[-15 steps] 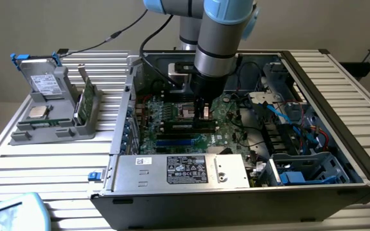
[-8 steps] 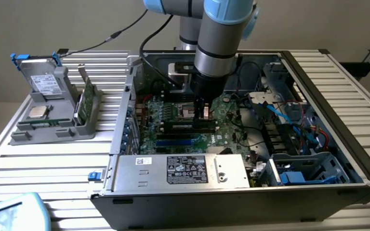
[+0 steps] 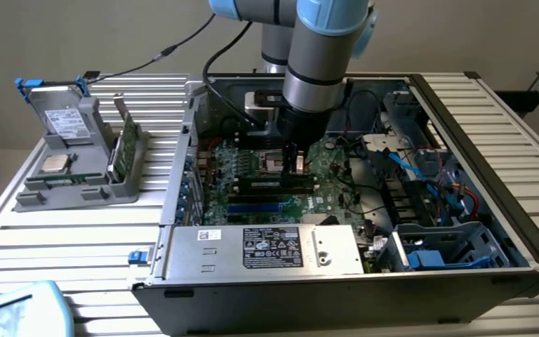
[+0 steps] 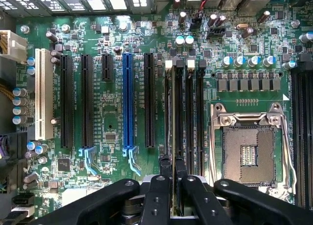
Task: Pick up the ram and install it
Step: 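Insert the ram into the slot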
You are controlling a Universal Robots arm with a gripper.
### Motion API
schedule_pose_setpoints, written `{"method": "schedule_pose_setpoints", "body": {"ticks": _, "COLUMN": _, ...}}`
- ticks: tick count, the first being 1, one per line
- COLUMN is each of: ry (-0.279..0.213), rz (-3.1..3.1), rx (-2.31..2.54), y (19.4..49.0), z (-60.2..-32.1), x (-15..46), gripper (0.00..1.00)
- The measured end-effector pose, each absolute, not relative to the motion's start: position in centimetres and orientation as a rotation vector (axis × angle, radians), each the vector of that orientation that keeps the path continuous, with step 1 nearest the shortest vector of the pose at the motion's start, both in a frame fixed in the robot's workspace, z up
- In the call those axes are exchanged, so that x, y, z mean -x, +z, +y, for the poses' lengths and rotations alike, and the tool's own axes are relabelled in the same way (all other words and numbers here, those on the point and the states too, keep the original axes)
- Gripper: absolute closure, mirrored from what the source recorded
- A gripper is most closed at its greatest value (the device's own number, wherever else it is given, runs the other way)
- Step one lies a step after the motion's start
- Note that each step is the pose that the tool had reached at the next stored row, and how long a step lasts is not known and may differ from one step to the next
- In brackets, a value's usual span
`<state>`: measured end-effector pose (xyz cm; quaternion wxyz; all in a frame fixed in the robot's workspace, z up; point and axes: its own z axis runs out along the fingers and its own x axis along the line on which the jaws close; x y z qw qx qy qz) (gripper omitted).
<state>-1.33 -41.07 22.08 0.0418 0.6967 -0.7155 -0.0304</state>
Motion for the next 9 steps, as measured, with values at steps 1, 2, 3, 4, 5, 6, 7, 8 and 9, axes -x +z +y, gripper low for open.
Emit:
{"method": "schedule_pose_setpoints", "body": {"ticks": 1, "ry": -0.093, "rz": -2.190, "rx": -2.132, "y": 22.09, "z": -41.04, "x": 1.33, "gripper": 0.86}}
{"method": "schedule_pose_setpoints", "body": {"ticks": 2, "ry": -0.093, "rz": -2.191, "rx": -2.132, "y": 22.10, "z": -41.04, "x": 1.33, "gripper": 0.86}}
{"method": "schedule_pose_setpoints", "body": {"ticks": 3, "ry": -0.093, "rz": -2.192, "rx": -2.131, "y": 22.12, "z": -41.03, "x": 1.33, "gripper": 0.86}}
{"method": "schedule_pose_setpoints", "body": {"ticks": 4, "ry": -0.093, "rz": -2.193, "rx": -2.130, "y": 22.14, "z": -41.02, "x": 1.33, "gripper": 0.86}}
{"method": "schedule_pose_setpoints", "body": {"ticks": 5, "ry": -0.093, "rz": -2.194, "rx": -2.129, "y": 22.14, "z": -41.02, "x": 1.33, "gripper": 0.86}}
{"method": "schedule_pose_setpoints", "body": {"ticks": 6, "ry": -0.093, "rz": -2.194, "rx": -2.128, "y": 22.14, "z": -41.02, "x": 1.33, "gripper": 0.86}}
{"method": "schedule_pose_setpoints", "body": {"ticks": 7, "ry": -0.093, "rz": -2.194, "rx": -2.128, "y": 22.14, "z": -41.02, "x": 1.33, "gripper": 0.86}}
{"method": "schedule_pose_setpoints", "body": {"ticks": 8, "ry": -0.093, "rz": -2.194, "rx": -2.128, "y": 22.15, "z": -41.02, "x": 1.33, "gripper": 0.86}}
{"method": "schedule_pose_setpoints", "body": {"ticks": 9, "ry": -0.093, "rz": -2.194, "rx": -2.128, "y": 22.15, "z": -41.02, "x": 1.33, "gripper": 0.86}}
